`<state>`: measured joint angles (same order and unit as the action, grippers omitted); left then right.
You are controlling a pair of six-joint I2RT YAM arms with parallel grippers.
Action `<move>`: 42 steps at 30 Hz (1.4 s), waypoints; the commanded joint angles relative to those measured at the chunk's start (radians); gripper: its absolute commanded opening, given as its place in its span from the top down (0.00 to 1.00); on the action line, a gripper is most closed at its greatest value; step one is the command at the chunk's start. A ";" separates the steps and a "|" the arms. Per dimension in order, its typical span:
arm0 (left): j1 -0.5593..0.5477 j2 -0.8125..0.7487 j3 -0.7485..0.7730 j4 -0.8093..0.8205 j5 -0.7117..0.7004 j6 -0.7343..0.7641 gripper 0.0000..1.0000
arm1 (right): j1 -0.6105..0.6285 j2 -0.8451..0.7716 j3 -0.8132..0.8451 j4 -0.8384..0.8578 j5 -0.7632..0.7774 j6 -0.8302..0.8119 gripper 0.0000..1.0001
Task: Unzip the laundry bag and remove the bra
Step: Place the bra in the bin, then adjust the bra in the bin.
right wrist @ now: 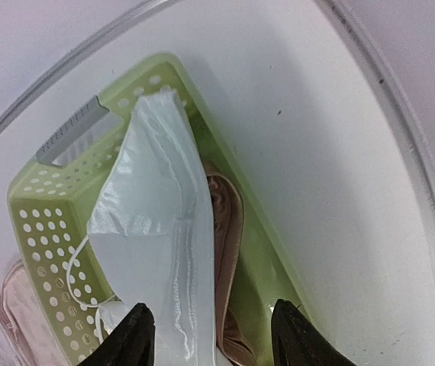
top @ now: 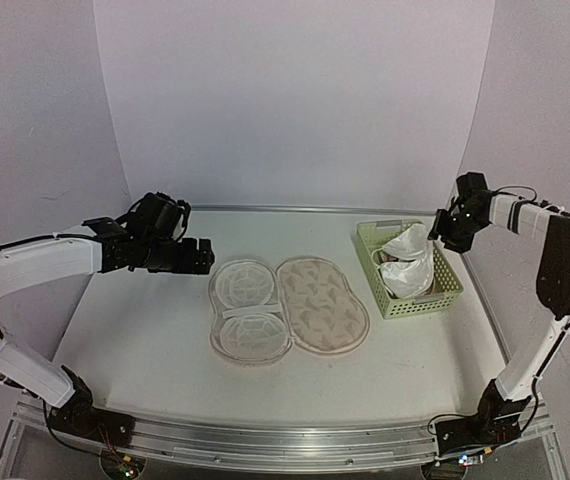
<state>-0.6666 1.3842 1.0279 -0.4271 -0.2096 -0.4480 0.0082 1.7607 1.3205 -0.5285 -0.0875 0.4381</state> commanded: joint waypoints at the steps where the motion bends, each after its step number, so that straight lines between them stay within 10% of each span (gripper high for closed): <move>1: 0.005 0.002 0.052 0.004 -0.003 0.018 0.03 | 0.003 -0.121 0.085 -0.038 0.098 -0.048 0.46; 24: 0.005 -0.043 0.038 -0.001 -0.008 0.009 0.03 | 0.042 0.167 0.212 0.020 0.050 -0.003 0.91; 42: 0.005 -0.052 0.035 -0.012 -0.017 0.005 0.03 | 0.104 0.389 0.230 0.036 0.016 0.002 0.98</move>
<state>-0.6666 1.3720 1.0279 -0.4297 -0.2127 -0.4435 0.0891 2.1239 1.5047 -0.5171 -0.0494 0.4389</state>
